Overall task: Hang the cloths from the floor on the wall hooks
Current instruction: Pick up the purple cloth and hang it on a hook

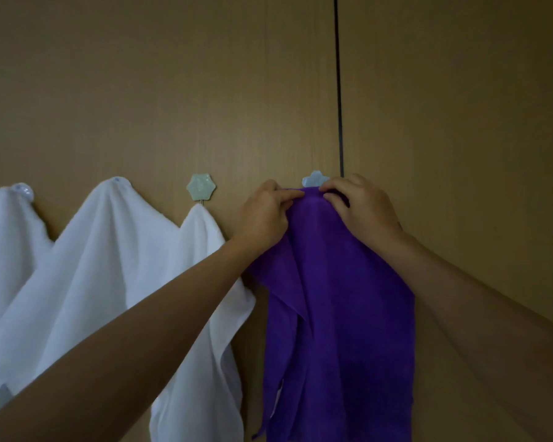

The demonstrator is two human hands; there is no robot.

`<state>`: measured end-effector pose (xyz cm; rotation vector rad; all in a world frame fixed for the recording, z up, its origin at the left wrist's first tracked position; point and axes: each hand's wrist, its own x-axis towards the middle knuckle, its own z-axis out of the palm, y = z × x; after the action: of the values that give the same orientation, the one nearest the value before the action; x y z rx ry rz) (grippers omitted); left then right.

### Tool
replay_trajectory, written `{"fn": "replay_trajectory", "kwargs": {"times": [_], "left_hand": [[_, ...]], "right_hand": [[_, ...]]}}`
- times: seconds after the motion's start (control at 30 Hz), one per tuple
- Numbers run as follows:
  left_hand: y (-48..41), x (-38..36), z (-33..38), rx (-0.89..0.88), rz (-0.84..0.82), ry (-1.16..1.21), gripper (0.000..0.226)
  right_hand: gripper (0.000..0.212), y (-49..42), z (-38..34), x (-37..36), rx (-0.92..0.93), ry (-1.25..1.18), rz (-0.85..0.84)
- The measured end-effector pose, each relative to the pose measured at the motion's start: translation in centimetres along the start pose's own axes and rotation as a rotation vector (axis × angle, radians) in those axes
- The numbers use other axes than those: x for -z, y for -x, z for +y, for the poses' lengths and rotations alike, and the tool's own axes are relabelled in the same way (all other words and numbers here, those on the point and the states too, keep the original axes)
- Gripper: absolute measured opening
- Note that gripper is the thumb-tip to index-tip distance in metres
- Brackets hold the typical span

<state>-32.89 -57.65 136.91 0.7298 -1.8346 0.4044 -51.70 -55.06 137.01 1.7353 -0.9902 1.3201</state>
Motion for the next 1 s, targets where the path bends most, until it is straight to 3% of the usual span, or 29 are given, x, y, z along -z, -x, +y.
{"fn": "replay_trajectory", "kwargs": {"times": [0.23, 0.47, 0.57, 0.63, 0.7, 0.77, 1.0], "left_hand": [[1.0, 0.1, 0.5, 0.010, -0.137, 0.049, 0.036], [2.1, -0.4, 1.9, -0.013, -0.159, 0.142, 0.035], [2.5, -0.6, 1.6, -0.053, -0.041, 0.000, 0.027], [2.9, -0.5, 1.6, -0.162, 0.026, -0.227, 0.033], [3.3, -0.5, 1.8, -0.221, -0.011, -0.420, 0.035], [3.3, -0.6, 2.0, -0.193, -0.054, -0.460, 0.029], [3.4, -0.4, 2.9, 0.138, -0.203, 0.040, 0.002]], "right_hand": [[0.023, 2.1, -0.1, -0.4, -0.051, -0.027, -0.020], [0.035, 3.4, -1.0, 0.1, -0.190, -0.132, -0.112], [0.038, 3.4, -1.5, 0.5, -0.176, -0.090, -0.123], [0.033, 3.2, -1.7, 0.8, -0.143, 0.023, -0.081], [0.030, 3.0, -2.0, 0.9, -0.156, 0.141, -0.114], [0.028, 2.8, -2.2, 1.0, -0.178, 0.169, -0.191], [0.014, 3.5, -2.9, 0.5, -0.294, -0.101, -0.168]]}}
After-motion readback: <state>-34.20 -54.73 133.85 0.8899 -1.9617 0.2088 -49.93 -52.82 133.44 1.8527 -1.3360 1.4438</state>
